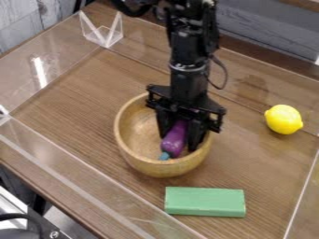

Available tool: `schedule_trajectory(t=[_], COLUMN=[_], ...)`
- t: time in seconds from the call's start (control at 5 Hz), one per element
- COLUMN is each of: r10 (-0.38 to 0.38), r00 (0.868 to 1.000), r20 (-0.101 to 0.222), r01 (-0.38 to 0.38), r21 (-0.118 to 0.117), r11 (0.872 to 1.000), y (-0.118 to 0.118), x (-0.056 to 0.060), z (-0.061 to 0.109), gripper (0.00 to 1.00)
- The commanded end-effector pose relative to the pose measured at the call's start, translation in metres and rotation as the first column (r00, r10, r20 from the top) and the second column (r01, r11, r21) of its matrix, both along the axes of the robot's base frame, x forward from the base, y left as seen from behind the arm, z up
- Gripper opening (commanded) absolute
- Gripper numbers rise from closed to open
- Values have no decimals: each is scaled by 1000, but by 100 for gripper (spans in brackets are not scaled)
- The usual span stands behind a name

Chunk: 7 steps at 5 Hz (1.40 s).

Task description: Remove the purple eggplant from inside the brown bowl and put it on the table

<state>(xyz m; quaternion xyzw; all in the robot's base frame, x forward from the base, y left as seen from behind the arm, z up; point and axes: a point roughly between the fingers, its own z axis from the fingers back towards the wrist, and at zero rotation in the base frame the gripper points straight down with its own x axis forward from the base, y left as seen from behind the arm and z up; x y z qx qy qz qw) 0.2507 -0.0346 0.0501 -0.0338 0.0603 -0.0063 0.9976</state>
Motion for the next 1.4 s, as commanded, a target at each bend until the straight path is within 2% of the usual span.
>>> schedule_trajectory(t=[0.0,0.2,1.2], r10=[-17,-23,-14], r00=[996,995,995], r20=[92,94,95], r01=[19,25,18], r21=[-21,-25,-33], r11=[1000,999,999], y=[-19,-32,-33], x=[12,13,15], z=[20,16,8], gripper=[0,0,0])
